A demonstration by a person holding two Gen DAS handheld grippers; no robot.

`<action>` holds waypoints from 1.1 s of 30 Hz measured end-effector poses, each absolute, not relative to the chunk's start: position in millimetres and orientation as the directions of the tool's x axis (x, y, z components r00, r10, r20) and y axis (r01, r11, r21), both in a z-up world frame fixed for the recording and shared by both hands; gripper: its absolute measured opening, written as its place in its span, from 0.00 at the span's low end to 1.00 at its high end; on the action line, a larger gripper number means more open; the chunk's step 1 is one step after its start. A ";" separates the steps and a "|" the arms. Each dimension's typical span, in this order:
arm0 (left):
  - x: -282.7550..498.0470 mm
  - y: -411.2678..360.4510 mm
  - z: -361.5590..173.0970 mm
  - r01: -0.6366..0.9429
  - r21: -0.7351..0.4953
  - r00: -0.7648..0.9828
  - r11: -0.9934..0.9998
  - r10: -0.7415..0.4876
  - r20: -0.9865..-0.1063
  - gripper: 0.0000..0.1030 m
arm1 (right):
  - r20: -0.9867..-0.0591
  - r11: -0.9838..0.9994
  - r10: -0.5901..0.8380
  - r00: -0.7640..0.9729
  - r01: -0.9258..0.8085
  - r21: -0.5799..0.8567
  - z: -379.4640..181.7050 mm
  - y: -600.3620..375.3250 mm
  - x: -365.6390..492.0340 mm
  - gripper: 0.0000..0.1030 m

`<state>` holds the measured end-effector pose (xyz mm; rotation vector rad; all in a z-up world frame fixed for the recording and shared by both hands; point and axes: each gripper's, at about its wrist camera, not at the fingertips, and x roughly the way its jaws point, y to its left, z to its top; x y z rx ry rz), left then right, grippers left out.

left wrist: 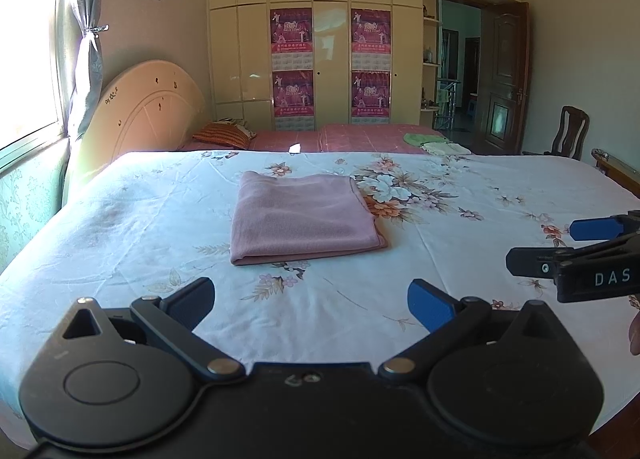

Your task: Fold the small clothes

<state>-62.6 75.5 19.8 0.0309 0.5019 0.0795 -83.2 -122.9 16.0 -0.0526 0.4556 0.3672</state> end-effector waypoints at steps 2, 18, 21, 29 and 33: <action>-62.7 75.5 20.0 -0.068 0.048 0.873 0.997 0.083 -0.480 0.99 | -0.439 0.934 0.334 0.834 -0.357 0.031 15.9 -122.9 -83.3 1.00; -62.2 74.8 17.2 -0.068 0.041 0.870 0.997 0.080 -0.487 0.99 | -0.447 0.933 0.332 0.831 -0.358 0.028 13.6 -119.0 -83.3 1.00; -63.0 73.6 17.7 -0.069 0.043 0.873 0.997 0.081 -0.482 0.99 | -0.443 0.933 0.333 0.833 -0.359 0.028 14.4 -118.6 -83.2 1.00; -65.7 72.6 19.4 -0.071 0.044 0.877 0.997 0.083 -0.472 0.99 | -0.436 0.932 0.336 0.835 -0.362 0.026 14.8 -116.7 -82.6 1.00; -66.0 72.8 19.6 -0.071 0.042 0.878 0.997 0.082 -0.472 0.99 | -0.435 0.931 0.338 0.834 -0.363 0.027 15.3 -115.8 -81.1 1.00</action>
